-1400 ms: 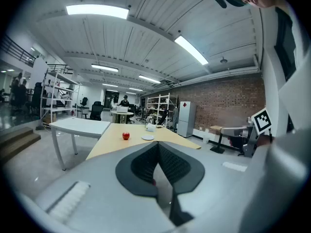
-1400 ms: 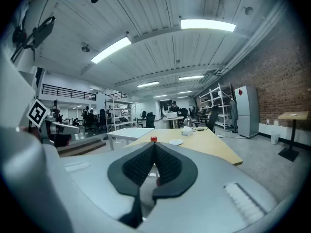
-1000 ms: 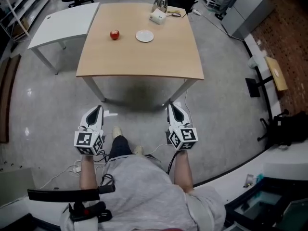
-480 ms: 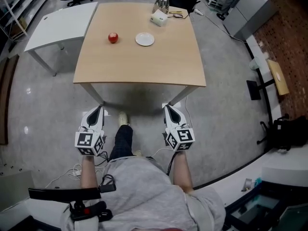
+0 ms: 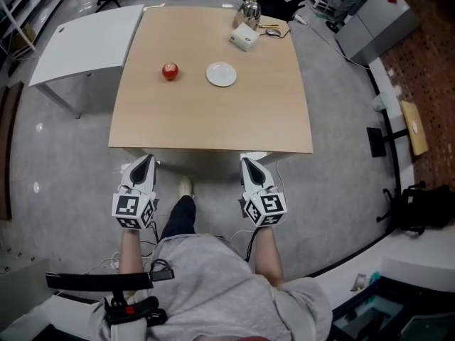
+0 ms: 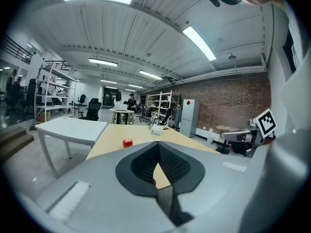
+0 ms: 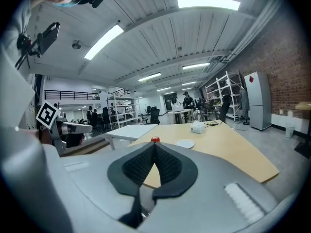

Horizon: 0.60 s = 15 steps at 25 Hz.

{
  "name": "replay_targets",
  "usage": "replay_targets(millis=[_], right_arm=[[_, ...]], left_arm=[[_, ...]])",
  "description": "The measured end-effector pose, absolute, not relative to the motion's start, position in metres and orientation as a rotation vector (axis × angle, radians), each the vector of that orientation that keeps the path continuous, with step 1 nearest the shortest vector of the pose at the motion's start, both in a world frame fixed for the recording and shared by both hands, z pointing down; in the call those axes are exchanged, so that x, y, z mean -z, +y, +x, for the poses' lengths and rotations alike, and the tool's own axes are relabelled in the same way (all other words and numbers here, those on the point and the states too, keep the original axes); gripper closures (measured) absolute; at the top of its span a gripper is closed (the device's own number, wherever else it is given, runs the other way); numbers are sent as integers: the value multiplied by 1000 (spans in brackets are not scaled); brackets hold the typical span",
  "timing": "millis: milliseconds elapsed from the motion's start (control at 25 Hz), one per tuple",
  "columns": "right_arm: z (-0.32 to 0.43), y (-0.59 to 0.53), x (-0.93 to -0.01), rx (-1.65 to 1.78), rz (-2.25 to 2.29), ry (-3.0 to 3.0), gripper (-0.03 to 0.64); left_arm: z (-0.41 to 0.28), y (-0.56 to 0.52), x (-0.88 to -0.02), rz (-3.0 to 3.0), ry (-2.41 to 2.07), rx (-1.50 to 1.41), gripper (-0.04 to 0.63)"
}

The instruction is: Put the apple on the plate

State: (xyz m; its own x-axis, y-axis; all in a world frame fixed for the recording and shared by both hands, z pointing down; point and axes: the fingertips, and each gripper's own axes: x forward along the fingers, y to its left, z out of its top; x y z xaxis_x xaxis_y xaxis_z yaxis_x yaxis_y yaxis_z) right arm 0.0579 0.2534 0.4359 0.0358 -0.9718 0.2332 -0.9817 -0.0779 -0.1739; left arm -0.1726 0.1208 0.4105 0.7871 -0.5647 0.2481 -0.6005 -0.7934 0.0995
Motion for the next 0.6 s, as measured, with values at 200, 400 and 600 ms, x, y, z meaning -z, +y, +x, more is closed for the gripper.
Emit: replay_targets(millis=[200, 400, 600], right_arm=[[60, 193, -439, -467, 2191, -2120, 609], [65, 138, -447, -495, 2161, -2125, 609], [65, 87, -453, -482, 2110, -2144, 609]], left_arm=[[-164, 66, -422, 2774, -917, -338, 575], [-155, 15, -429, 2748, -920, -343, 575], [-152, -30, -440, 2715, -938, -350, 575]])
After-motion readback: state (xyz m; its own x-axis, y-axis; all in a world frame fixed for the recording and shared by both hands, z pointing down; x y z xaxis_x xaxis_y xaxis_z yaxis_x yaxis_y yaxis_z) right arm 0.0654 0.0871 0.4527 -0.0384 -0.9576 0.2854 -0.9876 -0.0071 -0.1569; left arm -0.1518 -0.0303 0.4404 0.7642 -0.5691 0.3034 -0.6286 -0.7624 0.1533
